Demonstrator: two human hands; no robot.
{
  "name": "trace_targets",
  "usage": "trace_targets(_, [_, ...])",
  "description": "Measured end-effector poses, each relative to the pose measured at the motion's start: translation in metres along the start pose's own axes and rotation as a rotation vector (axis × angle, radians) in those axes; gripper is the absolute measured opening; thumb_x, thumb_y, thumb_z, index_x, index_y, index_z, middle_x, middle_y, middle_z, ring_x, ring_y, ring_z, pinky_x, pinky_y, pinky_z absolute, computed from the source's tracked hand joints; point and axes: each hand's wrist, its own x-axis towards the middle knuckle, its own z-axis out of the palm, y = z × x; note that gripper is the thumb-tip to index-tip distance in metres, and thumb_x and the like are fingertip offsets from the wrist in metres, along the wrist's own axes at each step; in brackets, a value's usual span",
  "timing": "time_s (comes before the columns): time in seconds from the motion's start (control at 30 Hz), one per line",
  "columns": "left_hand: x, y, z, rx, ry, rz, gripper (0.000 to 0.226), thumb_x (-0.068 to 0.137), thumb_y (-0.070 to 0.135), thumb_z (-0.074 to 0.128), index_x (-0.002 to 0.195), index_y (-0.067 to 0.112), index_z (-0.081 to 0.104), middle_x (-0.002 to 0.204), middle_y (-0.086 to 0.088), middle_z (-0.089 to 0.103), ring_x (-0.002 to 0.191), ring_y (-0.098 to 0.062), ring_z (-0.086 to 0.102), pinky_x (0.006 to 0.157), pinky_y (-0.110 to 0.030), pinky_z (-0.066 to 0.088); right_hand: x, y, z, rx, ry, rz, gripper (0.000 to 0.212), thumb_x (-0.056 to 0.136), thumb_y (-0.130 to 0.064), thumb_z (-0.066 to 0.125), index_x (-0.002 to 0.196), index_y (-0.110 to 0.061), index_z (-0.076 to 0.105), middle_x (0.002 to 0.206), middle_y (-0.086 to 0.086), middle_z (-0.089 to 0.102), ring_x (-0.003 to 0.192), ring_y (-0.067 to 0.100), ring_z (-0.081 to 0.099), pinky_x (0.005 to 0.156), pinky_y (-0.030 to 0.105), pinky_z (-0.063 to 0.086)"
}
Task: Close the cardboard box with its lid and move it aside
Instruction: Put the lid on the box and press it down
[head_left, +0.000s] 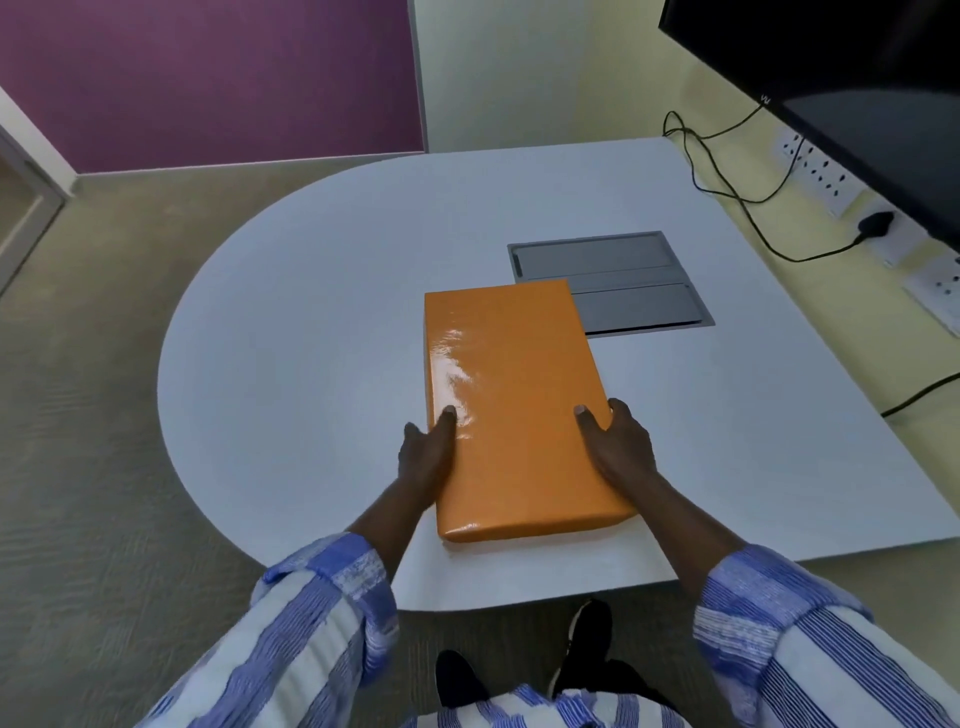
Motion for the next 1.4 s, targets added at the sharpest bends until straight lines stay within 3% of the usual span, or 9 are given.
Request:
trace_targets(0.07, [0.004, 0.004, -0.003, -0.073, -0.077, -0.003, 0.077, 0.091, 0.065, 0.055, 0.144, 0.010, 0.050, 0.132, -0.017, 0.066, 0.113, -0.038, 0.069, 0.099, -0.057, 0.056, 0.006, -0.005, -0.001, 0.045, -0.019, 0.028, 0.069, 0.096, -0.059, 0.048, 0.147, -0.012, 0.042, 0.140, 0.013, 0.058, 0.123, 0.036, 0.058, 0.099, 0.046, 0.048])
trace_targets(0.13, [0.005, 0.007, 0.001, -0.106, -0.090, 0.013, 0.068, 0.090, 0.063, 0.058, 0.134, 0.012, 0.059, 0.116, -0.012, 0.073, 0.100, -0.033, 0.073, 0.093, -0.053, 0.060, 0.013, -0.007, -0.003, 0.102, -0.038, 0.067, 0.067, 0.095, -0.059, 0.051, 0.144, -0.012, 0.045, 0.137, 0.012, 0.060, 0.120, 0.036, 0.059, 0.099, 0.047, 0.050])
trace_targets(0.3, [-0.005, 0.024, 0.033, -0.126, -0.041, 0.001, 0.074, 0.082, 0.070, 0.059, 0.133, 0.016, 0.059, 0.116, -0.010, 0.073, 0.101, -0.032, 0.073, 0.094, -0.055, 0.058, 0.034, -0.005, -0.021, 0.184, 0.009, 0.201, 0.069, 0.090, -0.059, 0.056, 0.140, -0.013, 0.046, 0.129, 0.010, 0.062, 0.112, 0.035, 0.060, 0.094, 0.047, 0.050])
trace_targets(0.5, [-0.026, 0.055, 0.108, -0.169, -0.046, 0.020, 0.074, 0.084, 0.071, 0.055, 0.137, 0.019, 0.053, 0.122, -0.008, 0.070, 0.105, -0.033, 0.071, 0.096, -0.058, 0.057, 0.073, 0.026, -0.083, 0.128, 0.083, 0.178, 0.069, 0.089, -0.063, 0.052, 0.137, -0.014, 0.049, 0.127, 0.011, 0.063, 0.110, 0.034, 0.062, 0.094, 0.050, 0.052])
trace_targets(0.7, [-0.045, 0.082, 0.204, -0.173, -0.124, 0.046, 0.069, 0.092, 0.065, 0.053, 0.143, 0.019, 0.046, 0.131, -0.009, 0.066, 0.113, -0.035, 0.068, 0.100, -0.060, 0.054, 0.111, 0.078, -0.157, 0.039, 0.217, 0.136, 0.066, 0.090, -0.065, 0.051, 0.133, -0.015, 0.052, 0.122, 0.010, 0.066, 0.104, 0.033, 0.063, 0.076, 0.038, 0.044])
trace_targets(0.9, [-0.067, 0.096, 0.296, -0.083, -0.175, 0.060, 0.068, 0.094, 0.067, 0.049, 0.142, 0.020, 0.042, 0.133, -0.008, 0.061, 0.112, -0.031, 0.064, 0.100, -0.057, 0.054, 0.133, 0.143, -0.224, -0.005, 0.306, 0.189, 0.068, 0.090, -0.064, 0.052, 0.137, -0.014, 0.051, 0.123, 0.011, 0.067, 0.107, 0.035, 0.064, 0.076, 0.038, 0.043])
trace_targets(1.03, [-0.080, 0.099, 0.343, -0.027, -0.224, 0.072, 0.065, 0.095, 0.067, 0.048, 0.140, 0.021, 0.042, 0.134, -0.007, 0.061, 0.114, -0.031, 0.064, 0.099, -0.056, 0.055, 0.138, 0.180, -0.255, -0.047, 0.336, 0.225, 0.069, 0.092, -0.063, 0.051, 0.139, -0.012, 0.051, 0.125, 0.013, 0.065, 0.110, 0.036, 0.063, 0.086, 0.044, 0.052])
trace_targets(1.23, [-0.093, 0.101, 0.383, 0.004, -0.289, 0.080, 0.064, 0.096, 0.066, 0.049, 0.142, 0.022, 0.040, 0.138, -0.006, 0.059, 0.118, -0.031, 0.063, 0.102, -0.056, 0.053, 0.139, 0.218, -0.278, -0.096, 0.380, 0.208, 0.064, 0.095, -0.057, 0.050, 0.135, -0.007, 0.052, 0.129, 0.018, 0.062, 0.114, 0.038, 0.061, 0.090, 0.048, 0.052])
trace_targets(1.4, [-0.105, 0.109, 0.406, -0.032, -0.392, 0.131, 0.069, 0.097, 0.062, 0.050, 0.154, 0.028, 0.032, 0.152, -0.004, 0.053, 0.133, -0.033, 0.057, 0.110, -0.060, 0.047, 0.135, 0.210, -0.275, -0.407, 0.413, 0.051, 0.083, 0.096, -0.057, 0.048, 0.158, -0.010, 0.021, 0.163, 0.020, 0.025, 0.149, 0.040, 0.024, 0.117, 0.060, 0.021])
